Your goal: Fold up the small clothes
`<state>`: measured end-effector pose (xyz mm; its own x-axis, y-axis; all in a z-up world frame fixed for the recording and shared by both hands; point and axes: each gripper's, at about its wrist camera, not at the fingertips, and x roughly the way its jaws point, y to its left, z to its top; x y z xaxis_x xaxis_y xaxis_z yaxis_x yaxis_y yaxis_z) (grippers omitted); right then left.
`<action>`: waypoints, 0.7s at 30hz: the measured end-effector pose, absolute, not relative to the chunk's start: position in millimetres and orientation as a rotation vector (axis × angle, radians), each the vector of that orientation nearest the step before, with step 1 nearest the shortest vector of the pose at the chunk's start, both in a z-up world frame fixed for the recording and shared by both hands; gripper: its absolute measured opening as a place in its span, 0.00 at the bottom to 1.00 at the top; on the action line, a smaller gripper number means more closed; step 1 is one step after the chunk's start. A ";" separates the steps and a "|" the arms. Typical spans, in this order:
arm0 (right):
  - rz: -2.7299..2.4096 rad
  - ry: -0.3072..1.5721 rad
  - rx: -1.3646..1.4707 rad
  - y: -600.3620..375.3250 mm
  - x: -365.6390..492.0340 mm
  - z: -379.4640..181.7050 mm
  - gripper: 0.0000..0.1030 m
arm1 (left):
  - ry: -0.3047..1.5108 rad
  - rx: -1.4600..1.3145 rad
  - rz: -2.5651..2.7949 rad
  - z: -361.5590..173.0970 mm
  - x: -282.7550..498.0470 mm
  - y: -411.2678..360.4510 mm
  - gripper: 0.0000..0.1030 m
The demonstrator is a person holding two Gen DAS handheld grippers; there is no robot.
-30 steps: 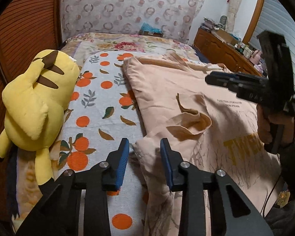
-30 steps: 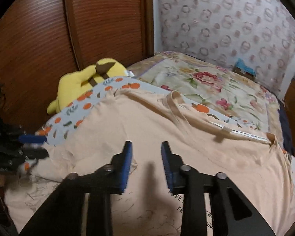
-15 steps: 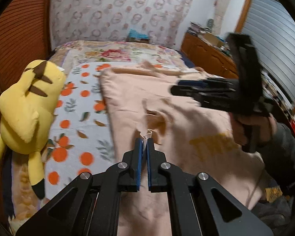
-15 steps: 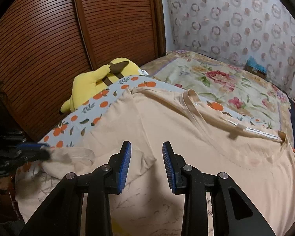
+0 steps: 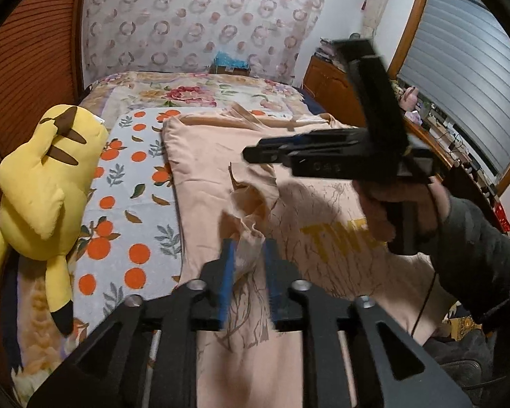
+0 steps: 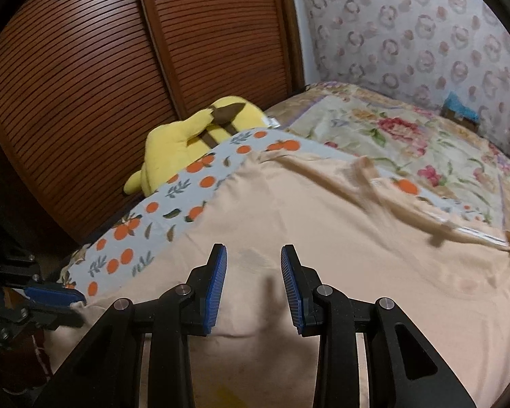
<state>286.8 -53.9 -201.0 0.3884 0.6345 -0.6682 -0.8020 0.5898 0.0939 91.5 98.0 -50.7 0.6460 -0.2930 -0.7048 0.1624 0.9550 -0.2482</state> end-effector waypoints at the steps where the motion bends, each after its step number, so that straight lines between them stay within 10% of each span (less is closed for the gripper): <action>1: 0.934 0.736 -0.265 -50.2 288.1 -202.5 0.33 | 0.825 -0.169 -0.256 -49.1 88.9 99.8 0.29; 6: 0.959 0.788 -0.289 -35.8 289.5 -210.4 0.33 | 0.798 -0.161 -0.219 -43.6 79.5 109.7 0.45; 10: 0.925 0.814 -0.343 -30.7 289.8 -218.0 0.33 | 0.776 -0.176 -0.168 -44.1 79.2 125.6 0.79; 15: 0.921 0.798 -0.394 -35.5 284.3 -219.3 0.04 | 0.771 -0.188 -0.108 -49.9 82.5 138.5 0.80; 21: 0.862 0.719 -0.376 -69.9 266.7 -210.4 0.01 | 0.772 -0.182 -0.079 -59.1 88.8 143.6 0.80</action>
<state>266.7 -69.9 -210.4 0.4399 0.5543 -0.7066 -0.7948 0.6066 -0.0190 88.8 143.6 -59.1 0.7144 -0.1374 -0.6862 0.0039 0.9813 -0.1924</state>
